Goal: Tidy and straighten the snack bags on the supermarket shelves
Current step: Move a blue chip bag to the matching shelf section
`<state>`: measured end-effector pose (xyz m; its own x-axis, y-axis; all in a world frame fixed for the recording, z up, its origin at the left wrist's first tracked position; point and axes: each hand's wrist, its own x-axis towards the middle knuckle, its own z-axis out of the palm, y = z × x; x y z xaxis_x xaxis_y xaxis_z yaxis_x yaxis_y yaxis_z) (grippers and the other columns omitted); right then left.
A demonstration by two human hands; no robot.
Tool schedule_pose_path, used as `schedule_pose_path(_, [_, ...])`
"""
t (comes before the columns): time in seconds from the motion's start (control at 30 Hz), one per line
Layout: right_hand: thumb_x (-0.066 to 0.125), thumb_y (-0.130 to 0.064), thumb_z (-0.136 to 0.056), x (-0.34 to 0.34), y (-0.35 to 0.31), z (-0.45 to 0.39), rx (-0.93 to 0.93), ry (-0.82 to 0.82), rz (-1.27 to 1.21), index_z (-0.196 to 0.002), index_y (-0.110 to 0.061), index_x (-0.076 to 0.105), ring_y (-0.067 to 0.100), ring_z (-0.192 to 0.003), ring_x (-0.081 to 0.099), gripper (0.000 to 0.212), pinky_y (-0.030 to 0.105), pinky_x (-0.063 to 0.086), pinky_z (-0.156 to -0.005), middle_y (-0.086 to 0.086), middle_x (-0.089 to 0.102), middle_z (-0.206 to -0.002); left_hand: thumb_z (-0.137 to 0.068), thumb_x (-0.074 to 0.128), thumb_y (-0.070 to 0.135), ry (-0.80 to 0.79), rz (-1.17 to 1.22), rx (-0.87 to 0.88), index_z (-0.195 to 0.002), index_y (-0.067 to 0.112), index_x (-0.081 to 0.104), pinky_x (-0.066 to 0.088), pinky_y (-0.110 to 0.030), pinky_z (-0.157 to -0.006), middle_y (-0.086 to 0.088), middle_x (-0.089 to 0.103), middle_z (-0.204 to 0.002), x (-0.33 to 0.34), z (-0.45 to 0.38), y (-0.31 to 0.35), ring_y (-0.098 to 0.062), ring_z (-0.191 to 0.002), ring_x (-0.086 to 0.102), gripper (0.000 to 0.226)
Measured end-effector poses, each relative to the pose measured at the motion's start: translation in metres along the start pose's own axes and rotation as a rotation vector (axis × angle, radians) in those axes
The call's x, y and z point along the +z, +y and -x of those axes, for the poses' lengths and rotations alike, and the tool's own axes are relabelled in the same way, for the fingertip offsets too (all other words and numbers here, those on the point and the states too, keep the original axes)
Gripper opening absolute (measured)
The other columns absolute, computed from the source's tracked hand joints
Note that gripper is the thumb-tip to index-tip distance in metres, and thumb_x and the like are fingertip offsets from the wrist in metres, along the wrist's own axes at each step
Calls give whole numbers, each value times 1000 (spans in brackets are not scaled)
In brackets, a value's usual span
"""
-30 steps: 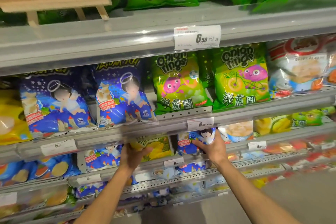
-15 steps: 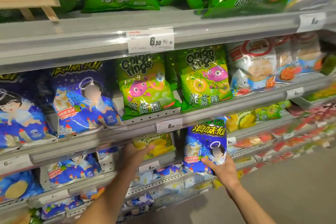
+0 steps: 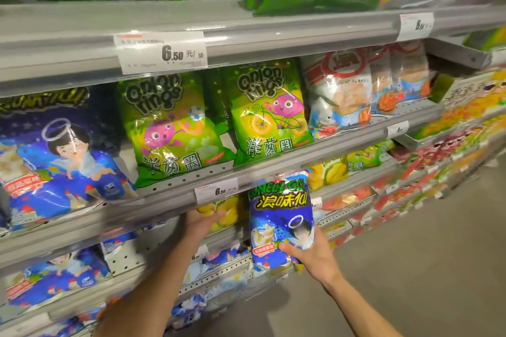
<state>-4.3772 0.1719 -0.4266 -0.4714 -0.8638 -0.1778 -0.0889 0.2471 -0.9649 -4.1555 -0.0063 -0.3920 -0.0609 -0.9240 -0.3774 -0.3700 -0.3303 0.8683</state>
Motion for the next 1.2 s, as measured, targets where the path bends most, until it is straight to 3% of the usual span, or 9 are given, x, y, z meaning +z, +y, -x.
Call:
schedule_pose_path(0.2, [98, -24, -63, 28, -7, 5, 9, -124, 71, -123, -16, 61, 12, -99, 74, 70, 28, 60, -84, -7, 78, -104, -87, 75, 9, -6, -122, 124, -119, 0, 64, 46, -24, -83, -15, 70, -115, -23, 22, -10, -28, -109, 65, 35])
schedule_pose_path(0.37, [95, -14, -67, 84, -24, 16, -18, -236, 71, -116, -21, 63, 7, -93, 74, 59, 15, 55, -73, -13, 78, -101, -104, 47, 21, 297, -382, 330, -103, 7, 71, 33, -25, -74, -10, 70, -97, -73, 47, -63, -26, -90, 61, 28])
schedule_pose_path(0.57, [98, -20, -59, 170, -43, 22, -30, -332, 60, -128, -16, 60, 17, -112, 69, 78, 30, 57, -91, -3, 75, -117, -85, 60, 1, 472, -675, 527, -96, 1, 74, 53, -36, -84, -15, 68, -98, -139, 85, -120, -33, -90, 66, 18])
schedule_pose_path(0.67, [97, -22, -62, 210, -63, 21, -31, -317, 53, -141, -10, 52, 20, -122, 63, 91, 40, 52, -103, 3, 67, -132, -59, 85, -1, 353, -886, 461, -104, -3, 73, 60, -50, -81, -20, 69, -106, -168, 95, -132, -39, -93, 70, 46])
schedule_pose_path(0.73, [95, -28, -67, 233, -76, 18, -71, -285, 83, -144, -9, 47, 7, -108, 68, 93, 31, 57, -93, -2, 65, -130, -53, 91, 11, 278, -1020, 430, -110, -3, 72, 59, -48, -85, -21, 68, -112, -179, 97, -134, -39, -98, 70, 62])
schedule_pose_path(0.83, [94, -29, -70, 262, -84, 11, -94, -244, 62, -146, -10, 44, 10, -107, 68, 94, 37, 58, -88, 1, 64, -132, -86, 65, 32, 177, -1201, 405, -148, 1, 37, 27, -47, -120, -18, 37, -150, -182, 98, -138, -36, -139, 38, 75])
schedule_pose_path(0.9, [94, -25, -69, 274, -82, 5, -100, -215, 55, -149, -9, 41, 23, -134, 52, 97, 43, 46, -108, 5, 54, -146, -97, 42, 38, 116, -1263, 326, -157, 7, 11, 5, -46, -123, -9, 12, -162, -182, 94, -145, -29, -149, 13, 74])
schedule_pose_path(1.0, [95, -21, -68, 286, -72, -2, -135, -193, 69, -144, -12, 46, 25, -135, 51, 91, 44, 43, -112, 6, 58, -142, -97, 38, 39, 82, -1284, 347, -156, 8, 11, 2, -48, -123, -7, 8, -163, -186, 92, -152, -30, -149, 10, 73])
schedule_pose_path(1.2, [96, -42, -56, 284, -61, -8, -136, -275, 107, -134, -39, 48, 4, -118, 59, 92, 5, 46, -82, -23, 63, -126, -99, 39, 44, 67, -1216, 378, -156, 12, 15, 0, -47, -124, -2, 11, -162, -190, 91, -162, -27, -149, 10, 70])
